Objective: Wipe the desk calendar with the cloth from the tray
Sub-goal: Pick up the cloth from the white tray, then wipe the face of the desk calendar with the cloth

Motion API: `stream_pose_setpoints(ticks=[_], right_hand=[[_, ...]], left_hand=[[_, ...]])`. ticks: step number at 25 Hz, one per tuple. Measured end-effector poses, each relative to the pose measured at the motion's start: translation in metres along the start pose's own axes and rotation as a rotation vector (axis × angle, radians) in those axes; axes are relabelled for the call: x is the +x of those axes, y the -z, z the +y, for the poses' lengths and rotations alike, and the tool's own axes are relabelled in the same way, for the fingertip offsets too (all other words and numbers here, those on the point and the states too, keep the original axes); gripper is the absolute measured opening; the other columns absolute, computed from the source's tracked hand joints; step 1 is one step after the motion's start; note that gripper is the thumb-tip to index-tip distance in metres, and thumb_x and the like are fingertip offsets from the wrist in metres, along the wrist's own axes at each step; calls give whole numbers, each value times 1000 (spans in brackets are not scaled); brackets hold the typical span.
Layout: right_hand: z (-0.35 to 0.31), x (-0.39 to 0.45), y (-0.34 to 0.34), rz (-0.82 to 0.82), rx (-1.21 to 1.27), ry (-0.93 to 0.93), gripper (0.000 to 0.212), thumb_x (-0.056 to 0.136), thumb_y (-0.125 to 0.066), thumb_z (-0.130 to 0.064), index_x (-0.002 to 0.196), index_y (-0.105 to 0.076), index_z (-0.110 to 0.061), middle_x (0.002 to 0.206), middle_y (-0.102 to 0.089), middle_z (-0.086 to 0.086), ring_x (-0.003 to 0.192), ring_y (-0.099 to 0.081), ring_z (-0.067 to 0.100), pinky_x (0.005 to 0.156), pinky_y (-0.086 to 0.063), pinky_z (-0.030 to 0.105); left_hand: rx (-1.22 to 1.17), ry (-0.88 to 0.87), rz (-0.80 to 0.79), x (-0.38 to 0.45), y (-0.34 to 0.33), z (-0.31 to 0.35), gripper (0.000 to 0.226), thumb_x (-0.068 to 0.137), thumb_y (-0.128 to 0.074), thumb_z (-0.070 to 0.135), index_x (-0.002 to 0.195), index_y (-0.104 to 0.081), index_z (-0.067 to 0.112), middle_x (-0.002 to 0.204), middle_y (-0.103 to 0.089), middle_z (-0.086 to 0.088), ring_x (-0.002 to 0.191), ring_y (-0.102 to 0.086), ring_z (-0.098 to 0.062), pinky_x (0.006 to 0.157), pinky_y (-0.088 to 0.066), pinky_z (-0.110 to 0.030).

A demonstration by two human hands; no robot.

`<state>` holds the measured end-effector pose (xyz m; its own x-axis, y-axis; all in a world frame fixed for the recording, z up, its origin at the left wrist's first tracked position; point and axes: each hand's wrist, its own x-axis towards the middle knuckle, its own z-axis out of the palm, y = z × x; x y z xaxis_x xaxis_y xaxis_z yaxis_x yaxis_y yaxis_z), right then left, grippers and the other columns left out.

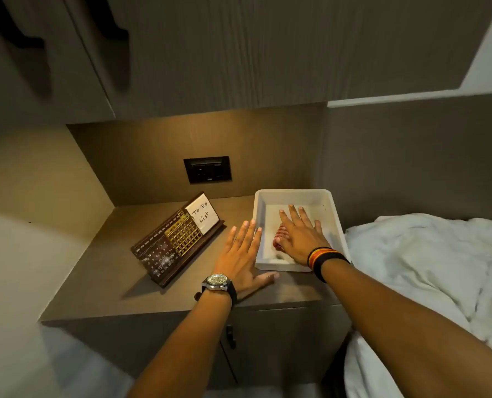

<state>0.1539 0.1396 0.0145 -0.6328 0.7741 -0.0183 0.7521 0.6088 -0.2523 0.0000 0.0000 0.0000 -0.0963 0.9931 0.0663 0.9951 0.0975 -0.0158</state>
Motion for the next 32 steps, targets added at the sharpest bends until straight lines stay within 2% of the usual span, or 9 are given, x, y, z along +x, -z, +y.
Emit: stream_pose_setpoints(ticks=[5,11,15,17,20,22,26,29,32], right_hand=[[9,31,-21,-221,-34,-4,70,105,-36,-49,165,-3,-31,174,9,1,161,5,30,124,-10,60],[11,39,-30,-235,-23,-14,67,103,-50,-44,162,-22,-31,174,-4,1,160,-11,32,124,-19,56],[6,41,-32,-138,-26,-9,46,102,-54,-25,148,-51,-23,166,-31,6,148,-37,32,118,-39,53],[7,40,-33,-78,-21,-16,41,103,-51,-19,143,-56,-21,162,-39,7,142,-45,32,115,-42,51],[8,38,-26,12,86,-36,44,102,-49,-17,145,-55,-18,163,-40,10,141,-49,34,117,-41,48],[0,33,-20,129,216,-60,45,102,-48,-18,146,-55,-15,161,-43,13,139,-51,37,116,-42,46],[-57,14,-5,358,484,-26,44,104,-49,-19,148,-52,-14,159,-47,12,141,-51,34,117,-39,44],[-125,-4,-5,399,642,15,51,104,-51,-19,154,-44,-18,164,-39,11,148,-43,30,117,-36,41],[-189,-18,-24,368,739,23,56,103,-52,-20,157,-39,-22,167,-32,8,148,-42,28,115,-40,42]], left_hand=[[-6,-3,-124,19,-19,-8,120,80,-31,91,160,17,15,168,25,-6,154,25,-24,125,16,-44],[-91,10,-195,21,-23,-7,121,79,-34,91,160,17,18,168,26,-4,155,23,-23,126,13,-43],[-97,-4,-207,20,-18,-8,121,80,-39,90,160,16,17,169,23,-5,156,20,-24,127,10,-46],[-100,-26,-203,18,-13,-8,121,81,-42,88,161,14,15,169,21,-6,156,18,-24,127,11,-45],[-103,-57,-150,6,5,-23,124,80,-44,88,161,12,13,170,18,-8,156,17,-25,127,8,-46],[-28,-61,-103,-9,19,-47,125,79,-41,90,161,10,11,170,17,-10,156,17,-24,128,6,-46],[90,-48,-45,-40,53,-109,132,73,-41,96,161,8,10,170,14,-12,157,15,-25,127,8,-43],[159,-54,-45,-61,79,-162,144,61,-41,103,161,12,12,169,18,-11,156,18,-25,125,14,-41],[223,-63,-84,-74,91,-218,155,51,-44,106,160,14,13,169,20,-11,155,20,-26,124,15,-41]])
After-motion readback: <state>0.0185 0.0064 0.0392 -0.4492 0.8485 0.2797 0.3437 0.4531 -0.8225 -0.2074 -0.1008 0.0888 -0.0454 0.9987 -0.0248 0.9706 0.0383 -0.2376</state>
